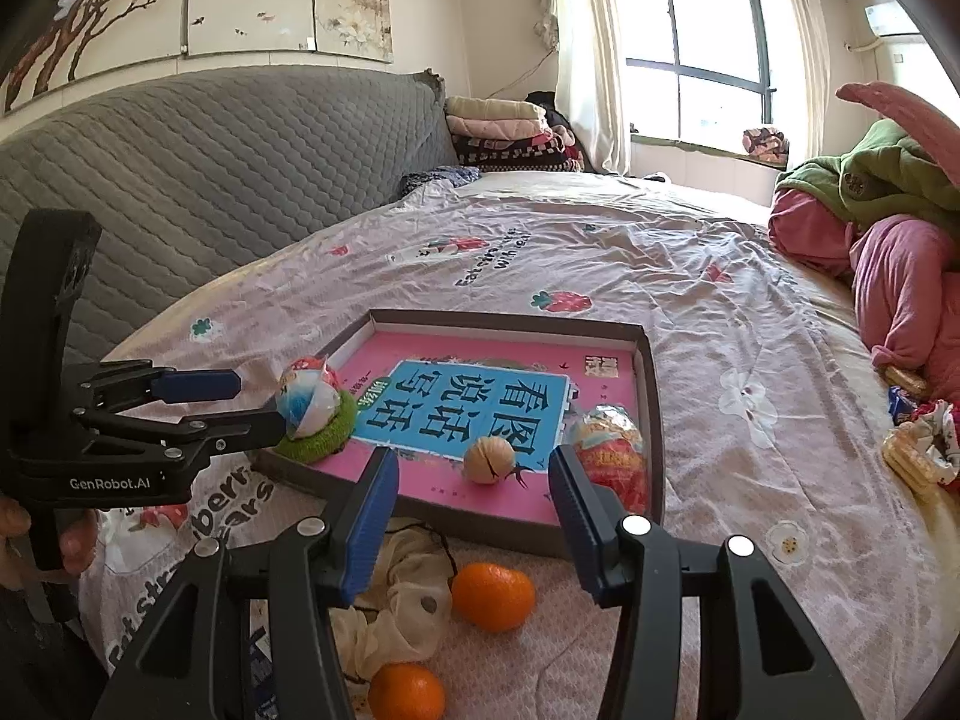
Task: Organize objects
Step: 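Withdraw both grippers up and out of the grey box, then move left gripper to beige scrunchie while right gripper approaches an orange, then close left gripper on scrunchie and lift while right gripper grasps and lifts orange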
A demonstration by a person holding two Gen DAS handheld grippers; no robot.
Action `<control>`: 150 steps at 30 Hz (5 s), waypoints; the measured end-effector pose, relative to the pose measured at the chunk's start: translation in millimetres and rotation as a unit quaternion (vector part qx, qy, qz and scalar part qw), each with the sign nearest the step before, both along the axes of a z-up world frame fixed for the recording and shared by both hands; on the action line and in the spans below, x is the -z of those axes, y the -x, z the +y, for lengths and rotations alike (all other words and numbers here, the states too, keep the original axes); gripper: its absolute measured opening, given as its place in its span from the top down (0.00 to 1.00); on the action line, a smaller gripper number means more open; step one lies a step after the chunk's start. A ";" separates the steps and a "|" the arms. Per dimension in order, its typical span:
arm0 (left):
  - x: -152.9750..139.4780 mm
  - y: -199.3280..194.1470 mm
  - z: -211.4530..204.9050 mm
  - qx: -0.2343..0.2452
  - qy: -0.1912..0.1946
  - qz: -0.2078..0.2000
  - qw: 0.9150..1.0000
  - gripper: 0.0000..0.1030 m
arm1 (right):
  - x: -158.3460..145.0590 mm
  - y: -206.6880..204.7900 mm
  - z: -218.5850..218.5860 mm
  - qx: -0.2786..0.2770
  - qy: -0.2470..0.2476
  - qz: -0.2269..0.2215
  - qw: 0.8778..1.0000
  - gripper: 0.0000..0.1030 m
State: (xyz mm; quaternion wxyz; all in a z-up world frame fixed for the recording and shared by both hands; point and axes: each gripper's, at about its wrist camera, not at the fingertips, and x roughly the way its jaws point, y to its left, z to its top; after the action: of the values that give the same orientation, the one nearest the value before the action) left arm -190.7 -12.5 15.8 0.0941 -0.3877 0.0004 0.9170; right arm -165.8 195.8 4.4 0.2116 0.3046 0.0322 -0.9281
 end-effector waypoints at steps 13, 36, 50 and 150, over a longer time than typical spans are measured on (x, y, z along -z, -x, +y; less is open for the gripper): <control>0.2 -4.6 8.2 0.013 -0.006 -0.004 1.000 0.37 | -0.7 -16.2 15.0 0.020 0.010 0.000 1.000 0.50; 4.4 -19.5 30.3 0.043 -0.001 -0.012 0.999 0.37 | 12.7 -40.4 21.2 0.024 -0.002 -0.026 0.999 0.50; 14.6 -19.4 34.9 0.052 -0.010 -0.035 0.998 0.37 | 29.0 -52.9 15.8 0.013 -0.023 -0.056 0.998 0.50; -24.0 -8.5 0.3 0.021 -0.043 0.063 0.997 0.83 | -6.8 -39.0 -10.1 -0.040 0.010 0.027 0.999 0.65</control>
State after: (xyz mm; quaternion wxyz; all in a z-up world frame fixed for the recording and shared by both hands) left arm -182.2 -12.2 39.8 0.1301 -0.3249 -0.0248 0.9364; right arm -126.8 185.8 11.2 0.2506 0.2757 0.0409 -0.9271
